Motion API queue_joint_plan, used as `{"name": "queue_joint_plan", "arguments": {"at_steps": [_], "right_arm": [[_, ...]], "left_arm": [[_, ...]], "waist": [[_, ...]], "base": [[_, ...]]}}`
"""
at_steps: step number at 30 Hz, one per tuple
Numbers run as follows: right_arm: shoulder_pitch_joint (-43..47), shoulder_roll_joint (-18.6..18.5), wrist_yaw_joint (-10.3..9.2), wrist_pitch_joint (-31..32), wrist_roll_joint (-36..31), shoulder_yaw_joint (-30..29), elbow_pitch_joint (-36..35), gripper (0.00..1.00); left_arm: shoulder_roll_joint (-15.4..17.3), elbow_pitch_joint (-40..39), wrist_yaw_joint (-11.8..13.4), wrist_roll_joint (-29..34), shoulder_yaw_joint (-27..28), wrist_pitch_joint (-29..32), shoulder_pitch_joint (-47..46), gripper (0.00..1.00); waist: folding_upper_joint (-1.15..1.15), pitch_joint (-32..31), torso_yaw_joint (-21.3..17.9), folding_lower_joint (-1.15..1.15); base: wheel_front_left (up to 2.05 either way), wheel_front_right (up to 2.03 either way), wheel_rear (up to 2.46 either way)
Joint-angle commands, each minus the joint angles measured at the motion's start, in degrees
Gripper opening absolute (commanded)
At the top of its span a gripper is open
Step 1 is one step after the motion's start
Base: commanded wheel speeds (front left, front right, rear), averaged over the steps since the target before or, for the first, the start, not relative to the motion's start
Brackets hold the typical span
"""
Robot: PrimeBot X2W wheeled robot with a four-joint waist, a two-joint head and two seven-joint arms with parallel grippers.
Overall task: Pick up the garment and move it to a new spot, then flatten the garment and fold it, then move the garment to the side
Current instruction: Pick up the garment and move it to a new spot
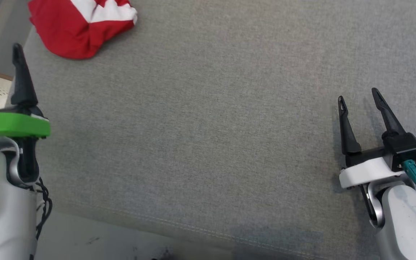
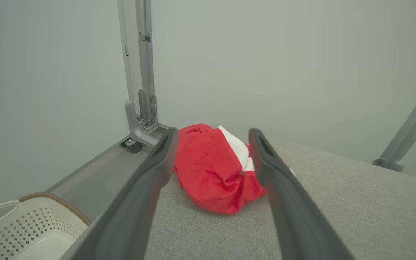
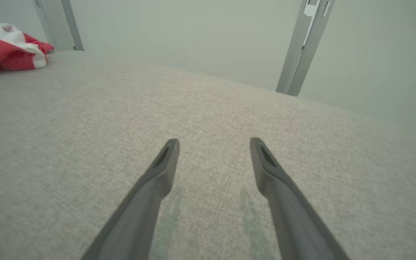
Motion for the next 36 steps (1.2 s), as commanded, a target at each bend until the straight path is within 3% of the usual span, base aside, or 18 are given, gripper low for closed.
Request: {"name": "queue_joint_plan", "arguments": {"at_steps": [1,12,17,23,24,26,27,36], "right_arm": [[-1.0,-0.4,-0.10,-0.2,-0.4,0.2,-0.6,1.00],[1.4,-0.9,-0.10,-0.2,-0.9,2.9,-5.3,1.00],[3.8,-1.7,-0.10,0.3,-1.1,2.7,-8.1,1.00],[6.6,-2.1,-0.10,1.9,-0.5,2.3,-11.2,1.00],[7.0,-2.2,-0.10,2.3,-0.4,2.3,-11.6,1.00],[7.6,-2.4,-0.10,2.8,-0.3,2.3,-12.2,1.00],[7.9,-2.4,-0.10,3.0,-0.3,2.2,-12.5,1.00],[8.7,-2.8,-0.10,4.3,0.6,2.9,-12.7,1.00]], "left_arm": [[0.9,1.7,0.0,-1.8,-0.3,0.0,-2.6,1.00],[11.3,20.9,0.0,-15.0,-9.1,1.7,-14.6,1.00],[12.8,29.4,0.0,-18.9,-11.2,3.7,-18.1,1.00],[12.0,37.9,0.0,-20.4,-13.6,3.7,-20.0,1.00],[11.8,38.8,0.0,-20.6,-14.2,3.8,-20.2,0.81],[11.5,39.9,0.0,-21.1,-15.1,3.9,-20.3,0.07],[11.2,40.0,0.0,-21.5,-15.5,3.9,-20.3,0.00],[11.6,36.6,0.0,-24.1,-18.7,0.9,-19.7,0.00]], "waist": [[0.44,10.3,-7.2,-0.01],[0.44,9.5,-11.9,-0.01],[0.44,9.3,-13.3,-0.01],[0.44,8.5,-14.0,-0.01],[0.44,8.3,-14.0,-0.01],[0.44,7.9,-13.9,-0.01],[0.44,7.7,-13.8,-0.01],[0.44,4.5,-12.1,-0.01]], "base": [[0.00,0.00,0.00],[0.00,0.00,0.00],[0.00,0.00,0.00],[0.00,0.00,0.00],[0.00,0.00,0.00],[0.00,0.00,0.00],[0.00,0.00,0.00],[0.00,0.00,0.00]]}}
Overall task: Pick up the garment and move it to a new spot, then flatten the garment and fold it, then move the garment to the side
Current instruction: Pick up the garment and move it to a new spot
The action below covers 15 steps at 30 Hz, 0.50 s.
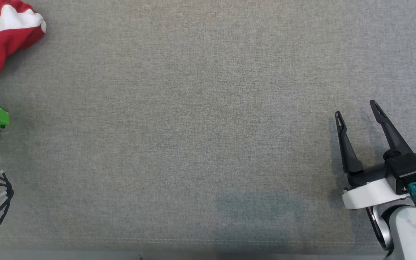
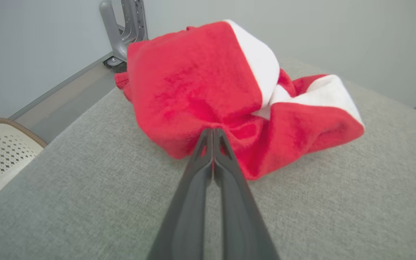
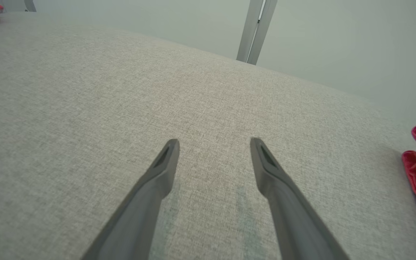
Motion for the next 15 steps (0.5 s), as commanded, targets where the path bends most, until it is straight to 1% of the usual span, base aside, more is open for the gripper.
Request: {"name": "queue_joint_plan", "arguments": {"at_steps": [1,5,8,11,15], "right_arm": [[0.3,0.0,-0.10,0.0,0.6,0.2,0.4,1.00],[0.4,0.6,-0.10,-0.7,1.1,0.3,1.8,1.00],[0.6,0.9,-0.10,-1.1,1.1,0.3,2.7,1.00],[0.5,1.6,-0.10,-1.9,1.5,0.2,4.0,1.00],[1.0,2.7,-0.10,-2.9,2.1,0.1,6.1,1.00]], "left_arm": [[0.6,-1.7,0.0,-0.8,-0.7,-0.7,-0.3,0.00],[0.5,-6.4,0.0,-0.7,-2.4,-1.4,0.5,0.00],[1.1,-9.5,0.0,0.4,-2.1,-1.3,0.9,0.00],[0.7,-14.3,0.0,2.5,-1.0,-1.3,2.7,0.00],[-0.9,-21.5,0.0,5.2,-0.6,-1.3,5.9,0.00]], "waist": [[0.44,-1.5,0.8,-0.01],[0.44,-3.5,1.5,-0.01],[0.44,-4.7,1.7,-0.01],[0.44,-6.6,1.7,-0.01],[0.44,-9.9,1.3,-0.01]], "base": [[0.00,0.00,0.00],[0.00,0.00,0.00],[0.00,0.00,0.00],[0.00,0.00,0.00],[0.00,0.00,0.00]]}}
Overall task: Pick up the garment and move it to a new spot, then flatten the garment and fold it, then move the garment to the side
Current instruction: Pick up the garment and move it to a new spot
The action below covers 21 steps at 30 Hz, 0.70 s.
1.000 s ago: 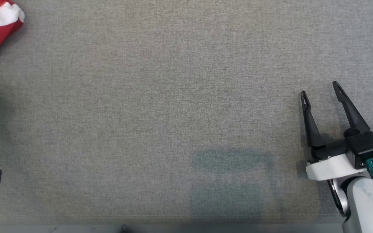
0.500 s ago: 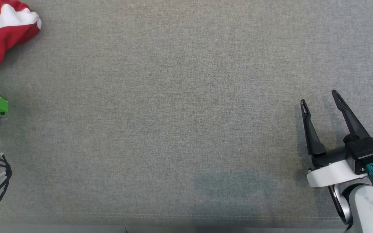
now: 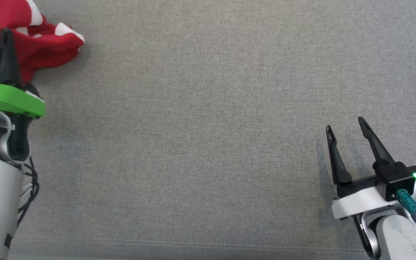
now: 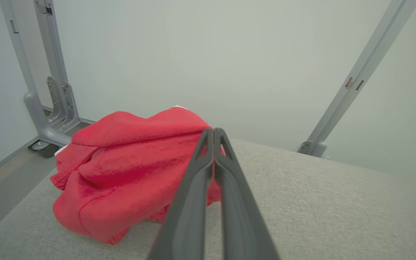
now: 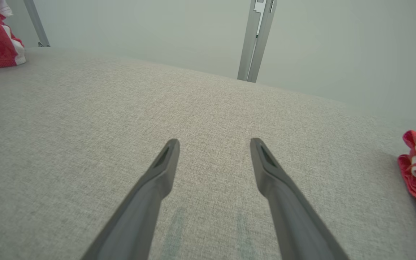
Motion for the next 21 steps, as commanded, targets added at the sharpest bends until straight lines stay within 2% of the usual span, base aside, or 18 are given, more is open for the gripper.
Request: {"name": "queue_joint_plan", "arguments": {"at_steps": [1,7,14,21], "right_arm": [[0.9,0.2,-0.10,-0.5,0.3,-0.1,0.5,1.00],[1.6,2.0,-0.10,-1.6,2.1,-0.1,3.9,1.00],[2.3,3.1,-0.10,-1.8,4.3,-0.5,5.0,1.00],[3.4,3.2,-0.10,-1.7,6.9,-0.9,4.4,1.00]], "left_arm": [[-0.6,-1.5,0.0,0.5,-0.1,-0.1,1.1,0.00],[-3.4,-12.2,0.0,2.3,-3.8,-0.1,5.7,0.00],[-7.9,-24.6,0.1,0.2,-9.0,1.3,7.9,0.00],[-13.6,-39.9,3.4,-4.1,-13.5,7.8,10.6,0.00]], "waist": [[0.44,-3.2,-0.3,0.00],[0.44,-8.9,-2.2,0.00],[0.44,-13.2,-5.7,0.00],[0.44,-14.4,-9.3,0.00]], "base": [[0.00,0.00,0.00],[0.00,0.00,0.00],[0.00,0.00,0.00],[0.00,0.00,0.00]]}}
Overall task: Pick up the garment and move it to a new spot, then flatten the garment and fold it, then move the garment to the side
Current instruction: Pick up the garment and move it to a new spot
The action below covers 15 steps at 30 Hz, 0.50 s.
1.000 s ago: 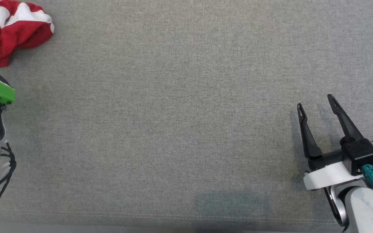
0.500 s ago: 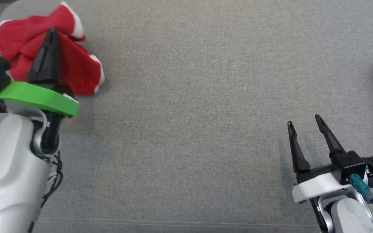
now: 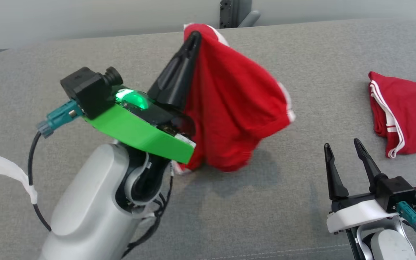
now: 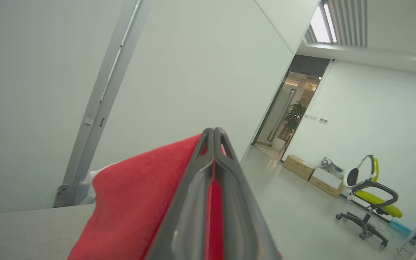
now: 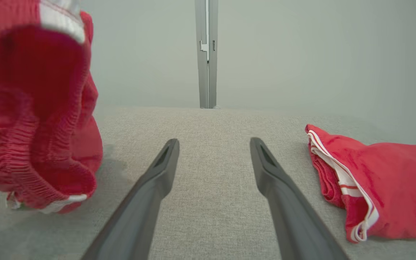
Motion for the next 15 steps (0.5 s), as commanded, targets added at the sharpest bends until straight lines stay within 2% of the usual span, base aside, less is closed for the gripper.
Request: {"name": "queue_joint_plan", "arguments": {"at_steps": [1,4,6,9,15], "right_arm": [[0.6,0.0,-0.10,-0.2,0.4,-0.1,-0.3,1.00],[0.7,0.0,-0.10,-0.2,0.7,-0.4,-0.4,1.00],[0.7,0.0,-0.10,-0.2,0.8,-0.3,-0.4,1.00],[0.2,0.0,-0.10,-0.2,1.3,-0.4,-0.1,1.00],[0.3,0.0,-0.10,-0.2,1.4,-0.6,0.3,1.00]], "left_arm": [[-0.6,-1.7,0.8,-1.1,-0.1,0.7,1.4,0.00],[-1.6,-5.6,2.1,-3.2,-1.6,3.2,3.2,0.00],[-1.7,-5.3,2.5,-3.9,-2.5,3.8,5.0,0.00],[-0.9,1.4,2.8,-2.4,-3.0,1.6,8.0,0.00],[0.8,13.9,1.2,-0.1,-4.2,-1.5,11.2,0.00]], "waist": [[0.44,-1.3,-2.6,0.00],[0.44,-0.8,-3.7,0.00],[0.44,-0.6,-4.4,0.00],[0.44,-0.2,-5.6,0.00],[0.44,-0.1,-6.3,0.00]], "base": [[0.00,0.00,0.00],[0.00,0.00,0.00],[0.00,0.00,0.00],[0.00,0.00,0.00],[0.00,0.00,0.00]]}}
